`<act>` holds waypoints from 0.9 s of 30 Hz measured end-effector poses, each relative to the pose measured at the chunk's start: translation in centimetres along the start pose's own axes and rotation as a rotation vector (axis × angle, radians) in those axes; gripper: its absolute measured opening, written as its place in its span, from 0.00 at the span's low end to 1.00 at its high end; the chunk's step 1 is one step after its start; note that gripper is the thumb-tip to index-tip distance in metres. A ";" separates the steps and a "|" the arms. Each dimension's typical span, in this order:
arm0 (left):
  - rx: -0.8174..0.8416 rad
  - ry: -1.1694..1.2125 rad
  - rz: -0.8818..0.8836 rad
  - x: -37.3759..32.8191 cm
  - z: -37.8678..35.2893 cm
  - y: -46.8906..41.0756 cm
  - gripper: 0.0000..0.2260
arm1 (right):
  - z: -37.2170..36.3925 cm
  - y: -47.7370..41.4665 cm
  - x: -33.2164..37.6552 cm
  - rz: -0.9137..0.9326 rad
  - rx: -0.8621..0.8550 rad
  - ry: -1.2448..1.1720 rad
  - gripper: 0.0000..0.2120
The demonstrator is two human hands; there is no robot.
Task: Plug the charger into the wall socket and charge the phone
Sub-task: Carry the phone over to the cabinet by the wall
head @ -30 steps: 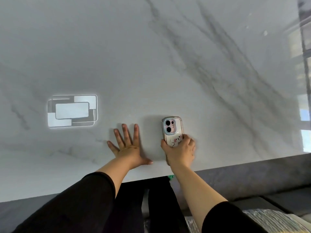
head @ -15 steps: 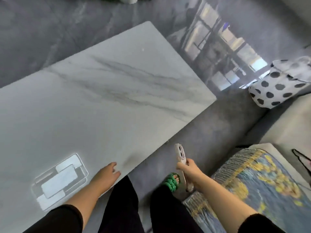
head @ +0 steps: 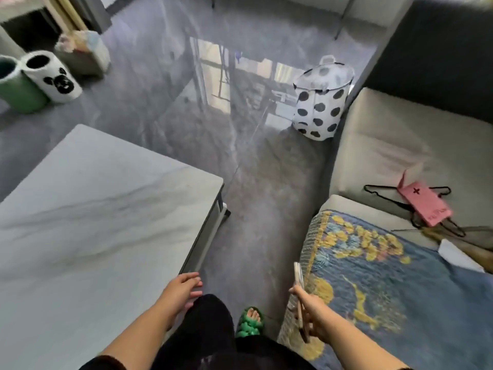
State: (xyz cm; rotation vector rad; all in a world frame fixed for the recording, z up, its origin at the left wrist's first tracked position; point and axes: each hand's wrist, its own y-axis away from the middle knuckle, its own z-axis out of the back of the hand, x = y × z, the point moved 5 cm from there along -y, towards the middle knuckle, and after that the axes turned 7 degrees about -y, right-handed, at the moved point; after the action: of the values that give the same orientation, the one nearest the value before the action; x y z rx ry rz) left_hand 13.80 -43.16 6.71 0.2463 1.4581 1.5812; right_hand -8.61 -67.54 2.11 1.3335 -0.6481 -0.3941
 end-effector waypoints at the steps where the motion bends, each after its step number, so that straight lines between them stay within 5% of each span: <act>1: 0.002 -0.003 -0.003 -1.8 -0.3 -0.6 0.10 | 0.5 -0.5 1.4 0.004 -0.001 -0.019 0.22; 17: 0.151 -0.203 -0.008 -30.1 1.2 -14.4 0.09 | 6.4 -5.8 33.5 0.109 -0.115 -0.041 0.31; 27: 0.001 -0.029 -0.095 -48.9 0.7 -24.9 0.11 | 11.1 -9.8 56.2 0.082 -0.170 0.275 0.29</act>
State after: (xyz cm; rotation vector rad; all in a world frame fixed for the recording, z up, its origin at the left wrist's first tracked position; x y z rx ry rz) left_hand 52.74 -81.87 6.42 0.1973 1.4279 1.4943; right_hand 28.23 -112.38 5.32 1.1685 -0.4276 -0.1893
